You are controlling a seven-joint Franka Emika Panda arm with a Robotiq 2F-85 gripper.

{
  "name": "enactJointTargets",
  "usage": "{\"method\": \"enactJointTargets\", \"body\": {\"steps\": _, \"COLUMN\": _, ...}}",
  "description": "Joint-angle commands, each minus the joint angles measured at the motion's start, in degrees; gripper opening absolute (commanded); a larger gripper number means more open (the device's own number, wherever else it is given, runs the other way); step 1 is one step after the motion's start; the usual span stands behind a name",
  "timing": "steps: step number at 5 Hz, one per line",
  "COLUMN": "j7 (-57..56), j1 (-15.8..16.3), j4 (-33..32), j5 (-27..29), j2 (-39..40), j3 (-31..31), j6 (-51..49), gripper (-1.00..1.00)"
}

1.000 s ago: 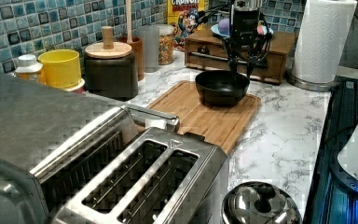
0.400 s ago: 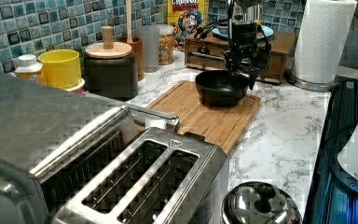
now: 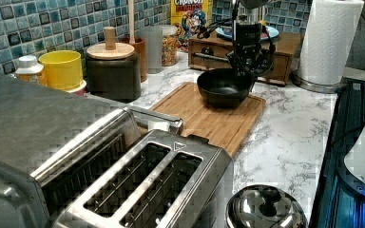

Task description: Pick up the bowl.

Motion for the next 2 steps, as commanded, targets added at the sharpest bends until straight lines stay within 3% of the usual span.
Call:
{"method": "enactJointTargets", "body": {"steps": 1, "j7": 0.91, "j1": -0.01, "j4": 0.12, "j5": -0.90, "j2": -0.75, "j3": 0.37, "j6": -1.18, "gripper": -1.00}}
{"method": "enactJointTargets", "body": {"steps": 2, "j7": 0.39, "j1": 0.15, "j4": -0.09, "j5": 0.59, "j2": -3.55, "j3": 0.68, "j6": -1.61, "gripper": -1.00}}
